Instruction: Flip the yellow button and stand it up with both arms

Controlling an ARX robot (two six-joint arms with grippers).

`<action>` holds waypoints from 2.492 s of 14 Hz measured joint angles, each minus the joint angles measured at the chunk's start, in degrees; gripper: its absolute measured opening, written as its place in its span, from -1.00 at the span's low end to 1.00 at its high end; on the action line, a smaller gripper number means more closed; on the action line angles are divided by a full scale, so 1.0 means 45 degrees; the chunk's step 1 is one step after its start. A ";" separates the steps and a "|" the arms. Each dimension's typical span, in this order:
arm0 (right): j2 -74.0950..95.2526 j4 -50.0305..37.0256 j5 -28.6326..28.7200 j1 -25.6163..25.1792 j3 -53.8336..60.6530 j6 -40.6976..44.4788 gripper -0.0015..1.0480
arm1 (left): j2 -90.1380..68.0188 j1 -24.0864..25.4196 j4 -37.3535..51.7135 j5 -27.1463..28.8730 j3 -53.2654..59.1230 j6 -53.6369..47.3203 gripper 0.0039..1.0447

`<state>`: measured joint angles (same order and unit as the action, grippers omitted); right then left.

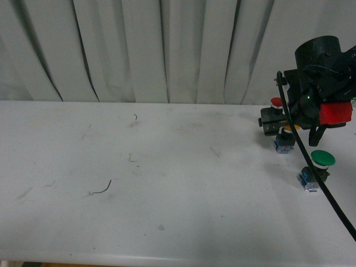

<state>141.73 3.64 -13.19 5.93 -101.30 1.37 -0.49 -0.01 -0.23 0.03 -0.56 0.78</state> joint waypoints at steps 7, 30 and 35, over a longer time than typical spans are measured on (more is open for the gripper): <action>-0.0816 -0.1088 0.0568 -0.0005 0.0967 -0.0262 0.87 | 0.0000 0.0000 0.0000 0.0000 0.0000 0.0000 0.88; -2.7282 -0.4080 0.2929 -0.1321 2.1561 -0.0335 -0.96 | 0.0000 0.0000 0.0000 0.0000 0.0000 0.0000 0.88; -2.8482 -0.3308 0.2929 -0.1321 2.1993 -0.0340 -0.96 | 0.0000 0.0000 0.0000 0.0000 0.0000 0.0000 0.88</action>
<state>13.56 -11.25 -0.01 -0.01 -2.33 -0.16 -0.49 -0.01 -0.23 0.03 -0.56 0.78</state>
